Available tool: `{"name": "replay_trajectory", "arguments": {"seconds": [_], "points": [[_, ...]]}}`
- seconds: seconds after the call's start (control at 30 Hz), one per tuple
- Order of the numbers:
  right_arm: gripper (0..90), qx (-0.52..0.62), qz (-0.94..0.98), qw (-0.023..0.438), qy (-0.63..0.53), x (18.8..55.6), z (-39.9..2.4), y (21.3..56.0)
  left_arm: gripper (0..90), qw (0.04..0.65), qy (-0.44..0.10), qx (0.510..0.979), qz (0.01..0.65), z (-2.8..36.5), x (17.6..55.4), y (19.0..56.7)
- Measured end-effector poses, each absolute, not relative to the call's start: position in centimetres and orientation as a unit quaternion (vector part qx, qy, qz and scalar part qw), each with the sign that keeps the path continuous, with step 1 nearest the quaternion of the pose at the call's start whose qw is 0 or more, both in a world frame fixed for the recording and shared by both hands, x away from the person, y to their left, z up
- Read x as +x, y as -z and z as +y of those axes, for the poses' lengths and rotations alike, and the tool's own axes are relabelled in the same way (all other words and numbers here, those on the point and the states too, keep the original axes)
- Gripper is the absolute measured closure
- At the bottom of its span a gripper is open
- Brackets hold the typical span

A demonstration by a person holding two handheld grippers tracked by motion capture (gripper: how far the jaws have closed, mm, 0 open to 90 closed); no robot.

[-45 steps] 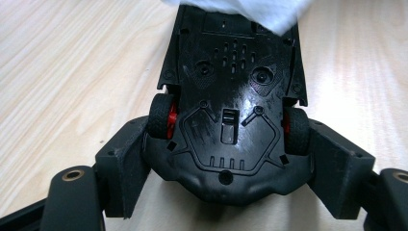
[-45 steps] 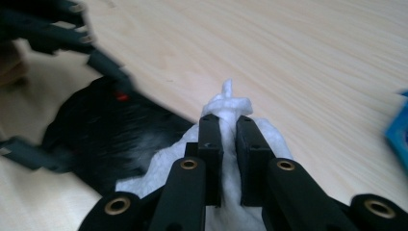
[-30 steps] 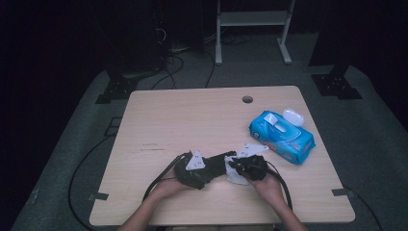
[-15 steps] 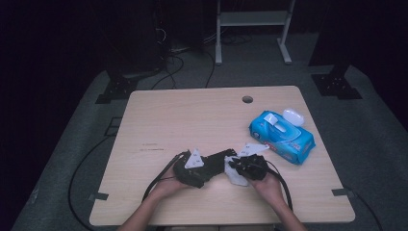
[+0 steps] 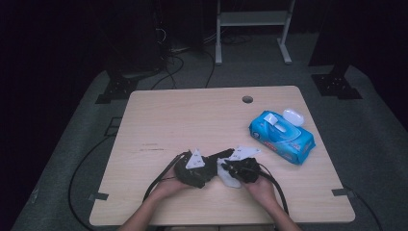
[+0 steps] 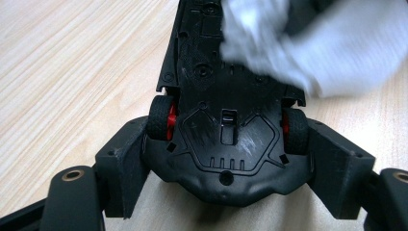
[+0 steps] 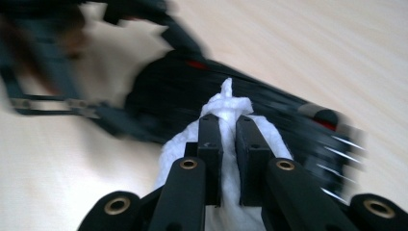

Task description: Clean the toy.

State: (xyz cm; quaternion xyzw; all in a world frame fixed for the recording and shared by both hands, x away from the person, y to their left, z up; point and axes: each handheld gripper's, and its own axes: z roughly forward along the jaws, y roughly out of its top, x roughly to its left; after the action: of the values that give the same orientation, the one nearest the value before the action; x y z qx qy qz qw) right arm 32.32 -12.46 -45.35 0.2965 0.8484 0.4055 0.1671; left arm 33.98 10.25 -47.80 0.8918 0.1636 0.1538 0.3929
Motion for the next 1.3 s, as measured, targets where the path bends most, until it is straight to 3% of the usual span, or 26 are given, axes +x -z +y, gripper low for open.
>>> {"name": "replay_trajectory", "arguments": {"seconds": [0.2,0.27,0.37,0.5,0.8,0.97,1.3], "points": [[82.0,0.298,0.845,0.17,-0.411,32.0,-12.2,45.4,23.9,0.394,-0.151,0.893,0.159,10.1,33.9,47.8],[81.9,0.281,0.848,0.151,-0.423,31.7,-11.1,45.7,23.9,0.389,-0.157,0.895,0.154,9.9,33.7,47.8],[81.7,0.252,0.86,0.169,-0.409,31.1,-10.0,45.7,23.9,0.391,-0.156,0.894,0.154,10.0,33.7,47.8],[81.9,0.282,0.851,0.168,-0.411,32.1,-11.6,45.5,23.9,0.393,-0.154,0.894,0.153,9.9,33.7,47.8],[81.9,0.24,0.863,0.136,-0.424,31.2,-9.5,45.8,23.9,0.388,-0.158,0.897,0.14,9.4,33.3,47.8],[82.0,0.246,0.866,0.155,-0.407,31.6,-10.8,45.3,23.9,0.393,-0.153,0.896,0.14,9.4,33.3,47.7],[82.0,0.214,0.872,0.096,-0.43,31.0,-8.7,45.7,23.9,0.387,-0.157,0.899,0.127,8.9,32.8,47.7]]}}
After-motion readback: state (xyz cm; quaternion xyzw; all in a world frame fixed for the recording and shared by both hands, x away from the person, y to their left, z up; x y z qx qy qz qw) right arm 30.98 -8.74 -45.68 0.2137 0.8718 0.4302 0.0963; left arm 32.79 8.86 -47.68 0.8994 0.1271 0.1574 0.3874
